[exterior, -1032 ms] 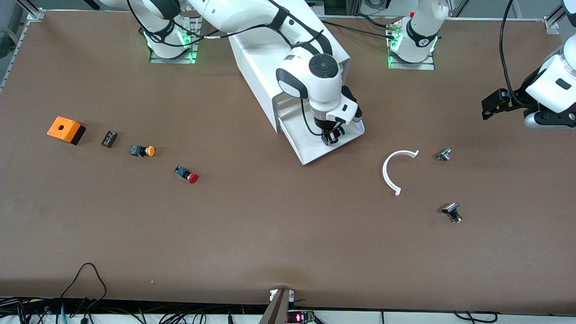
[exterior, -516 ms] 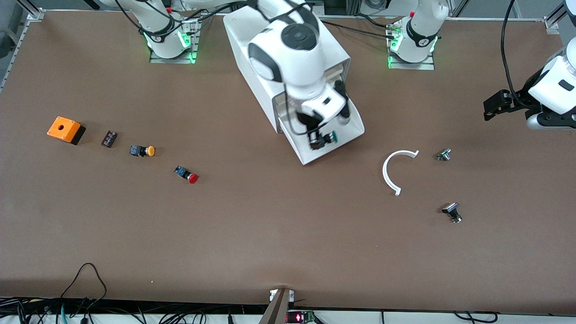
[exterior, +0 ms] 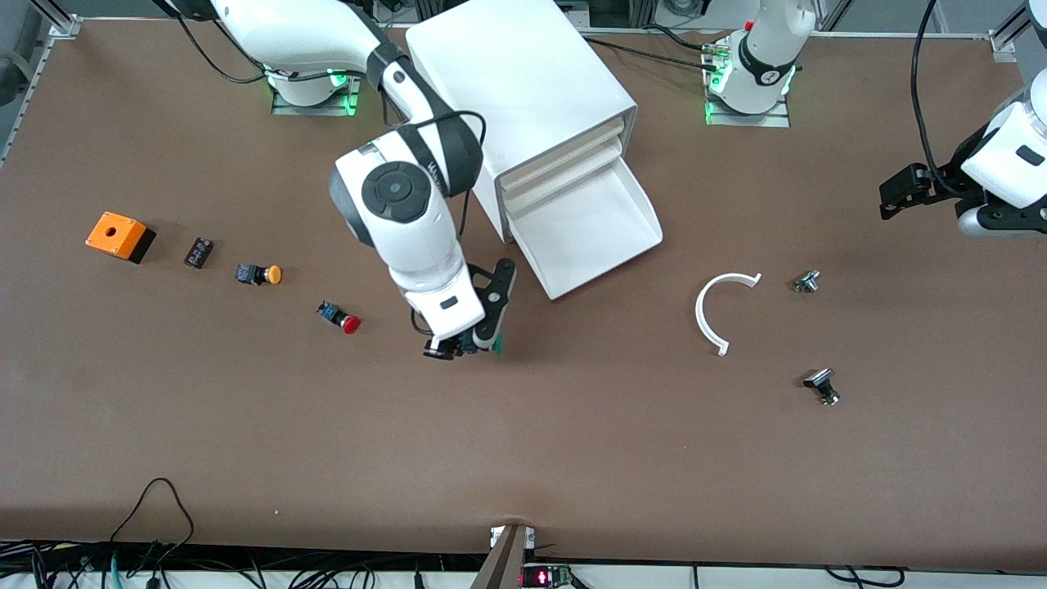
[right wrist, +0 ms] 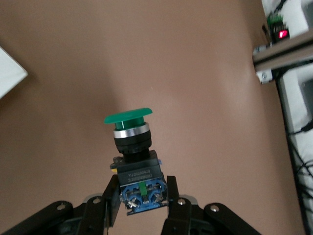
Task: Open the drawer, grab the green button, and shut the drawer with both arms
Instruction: 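Lift the green button out and place it on the table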
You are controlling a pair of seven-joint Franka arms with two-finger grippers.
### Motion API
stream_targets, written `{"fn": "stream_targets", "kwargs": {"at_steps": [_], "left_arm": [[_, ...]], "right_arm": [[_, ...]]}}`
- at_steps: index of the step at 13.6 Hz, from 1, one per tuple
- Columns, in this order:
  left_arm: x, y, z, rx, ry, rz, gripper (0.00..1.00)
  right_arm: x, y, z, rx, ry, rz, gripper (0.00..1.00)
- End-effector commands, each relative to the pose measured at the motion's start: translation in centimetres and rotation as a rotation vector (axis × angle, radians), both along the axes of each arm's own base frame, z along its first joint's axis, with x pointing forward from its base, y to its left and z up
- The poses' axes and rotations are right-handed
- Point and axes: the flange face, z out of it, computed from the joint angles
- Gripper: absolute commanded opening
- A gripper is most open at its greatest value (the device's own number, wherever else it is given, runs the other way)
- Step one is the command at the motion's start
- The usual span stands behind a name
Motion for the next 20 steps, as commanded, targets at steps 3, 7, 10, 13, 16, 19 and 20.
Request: {"fn": "stream_targets", "kwargs": {"at_steps": [3,7,10,13,16,19,20], "left_arm": [[1.7,-1.3,1.0,-0.008,-0.031,-0.011,1.0],[1.6,-2.0,1.0,-0.013,-0.023,-0.026,1.0],[1.6,-3.7,0.7,-0.002,-0.015,-0.047,1.0],[1.4,-3.8,-0.8,0.001,0.011,-0.054,1.0],[1.6,-4.0,-1.2,-0.001,0.014,-0.091,1.0],[1.9,-4.1,-3.2,-0.011,0.052,-0.108,1.0],[1.8,-4.8,-4.7,-0.01,0.075,-0.094,1.0]], "right_arm": [[5.0,-13.0,-3.7,-0.021,0.061,-0.208,0.22],[6.5,-23.8,-8.4,-0.056,0.135,-0.299,0.22],[6.5,-31.0,-12.1,-0.044,0.131,-0.144,0.23],[4.0,-37.1,-13.3,-0.012,0.172,-0.043,0.23],[1.8,-40.6,-12.4,-0.012,0.2,0.018,0.23],[-0.8,-42.7,-12.6,-0.018,0.236,0.025,0.23],[-1.2,-44.1,-13.1,-0.019,0.244,0.054,0.23]]}}
